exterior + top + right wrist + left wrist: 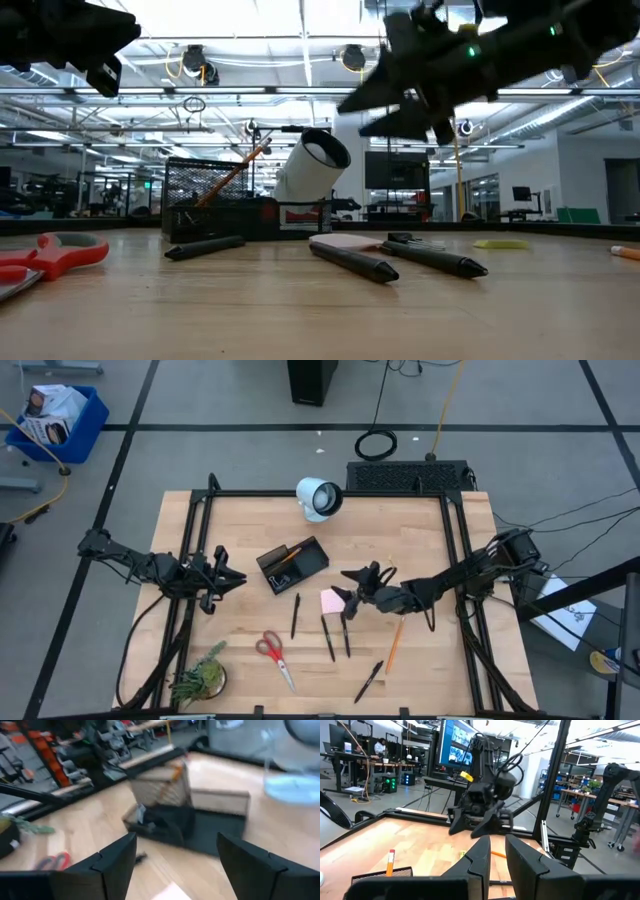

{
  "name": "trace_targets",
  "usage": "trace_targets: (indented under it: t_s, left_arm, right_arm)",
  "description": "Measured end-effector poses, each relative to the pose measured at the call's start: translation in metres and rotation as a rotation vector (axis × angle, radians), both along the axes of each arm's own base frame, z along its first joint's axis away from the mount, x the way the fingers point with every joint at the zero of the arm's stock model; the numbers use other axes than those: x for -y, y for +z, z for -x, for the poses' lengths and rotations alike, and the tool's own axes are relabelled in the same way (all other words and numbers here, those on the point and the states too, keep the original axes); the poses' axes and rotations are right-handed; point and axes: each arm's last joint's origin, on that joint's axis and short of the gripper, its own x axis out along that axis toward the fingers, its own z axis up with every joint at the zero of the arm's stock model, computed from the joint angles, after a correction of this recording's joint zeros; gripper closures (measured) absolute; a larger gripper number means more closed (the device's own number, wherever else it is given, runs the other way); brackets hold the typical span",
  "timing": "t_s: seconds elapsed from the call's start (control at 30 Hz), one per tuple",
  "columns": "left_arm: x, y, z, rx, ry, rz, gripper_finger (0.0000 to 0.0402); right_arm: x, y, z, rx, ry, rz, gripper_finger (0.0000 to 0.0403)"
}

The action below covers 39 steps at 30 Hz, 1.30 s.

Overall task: Pick and place office supplies into organizer
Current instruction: Put the black binder clip into the black desk organizer

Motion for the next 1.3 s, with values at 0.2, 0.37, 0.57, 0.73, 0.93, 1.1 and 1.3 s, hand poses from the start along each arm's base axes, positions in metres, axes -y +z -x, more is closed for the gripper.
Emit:
trace_targets:
  t_s: [0.2,0.37,0.57,0.73,0.93,1.1,1.3]
  left_arm:
    - [0.000,0.000,0.000,0.000,0.000,0.000,0.0339]
    - [0.000,0.000,0.000,0.000,0.000,0.000,0.0339]
    - [0.000,0.000,0.000,0.000,0.000,0.000,0.0339]
    - [0.000,0.000,0.000,0.000,0.000,0.000,0.0339]
    - [0.000,0.000,0.000,0.000,0.000,0.000,0.0339]
    - [0.000,0.000,0.000,0.000,0.000,0.000,0.0339]
    - [0.000,0.000,0.000,0.000,0.000,0.000,0.0339]
  right_arm:
    - [0.005,-0.024,0.016,-0.017,-0.102,-0.235,0.0142]
    - [0.007,-0.032,0.020,-0.024,-0.194,-0.299,0.0140]
    - [0.001,-0.032,0.022,-0.001,-0.197,-0.343,0.0146]
    - [-0.005,-0.030,0.023,0.007,-0.172,-0.338,0.0148]
    - [-0.004,-0.027,0.022,0.006,-0.150,-0.335,0.0149]
    - [-0.004,-0.031,0.022,-0.066,-0.085,-0.427,0.0150]
    - [-0.018,-0.015,0.013,-0.236,-0.184,-0.359,0.0150]
